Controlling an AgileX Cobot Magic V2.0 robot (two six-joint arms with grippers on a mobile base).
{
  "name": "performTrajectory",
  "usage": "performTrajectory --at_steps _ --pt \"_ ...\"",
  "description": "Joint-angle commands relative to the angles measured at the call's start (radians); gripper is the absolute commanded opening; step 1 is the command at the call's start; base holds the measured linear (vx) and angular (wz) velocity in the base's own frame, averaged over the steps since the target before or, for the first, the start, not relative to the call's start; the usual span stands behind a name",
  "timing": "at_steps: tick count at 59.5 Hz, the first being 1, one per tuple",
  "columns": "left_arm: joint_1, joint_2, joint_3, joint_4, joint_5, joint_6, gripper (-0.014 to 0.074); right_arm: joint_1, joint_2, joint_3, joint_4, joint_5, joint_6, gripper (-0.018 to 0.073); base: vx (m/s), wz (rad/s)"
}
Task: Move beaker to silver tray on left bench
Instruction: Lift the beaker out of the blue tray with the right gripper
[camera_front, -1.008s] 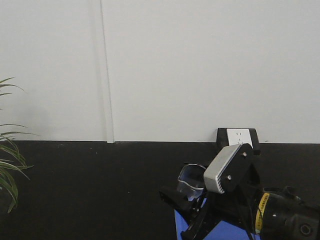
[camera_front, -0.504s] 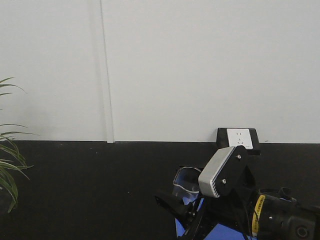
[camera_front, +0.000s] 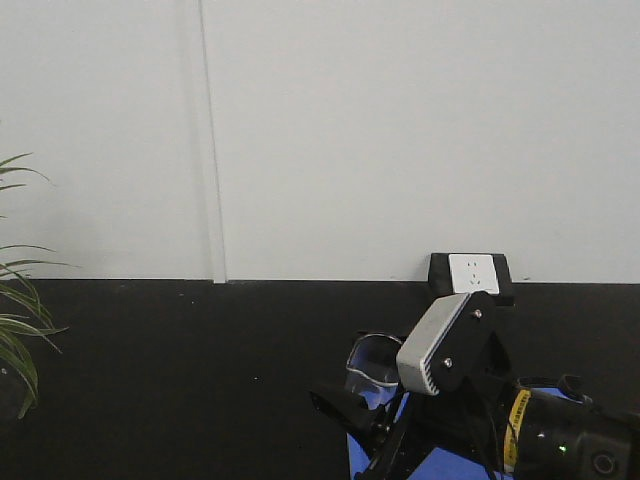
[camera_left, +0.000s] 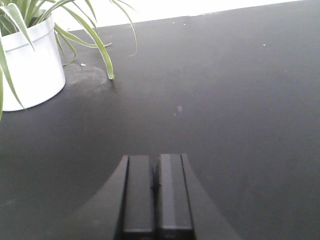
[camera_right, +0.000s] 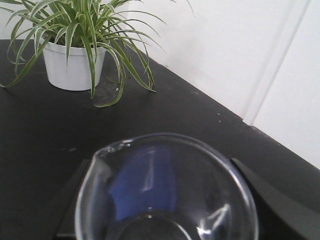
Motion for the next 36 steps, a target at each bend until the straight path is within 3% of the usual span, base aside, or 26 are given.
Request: performTrajectory --at_steps 1,36 --pt "-0.005 -0.007 0.020 -0.003 -0.076 -0.001 0.0001 -0.001 -0.034 -0.036 0.026 -0.049 -0.001 -0.0011 -0.09 -0.04" --pt "-0.005 -0.007 0.020 -0.003 -0.076 -0.001 0.0001 -0.001 -0.034 -0.036 0.027 -0.048 -0.001 -0.0011 -0.21 -0.07"
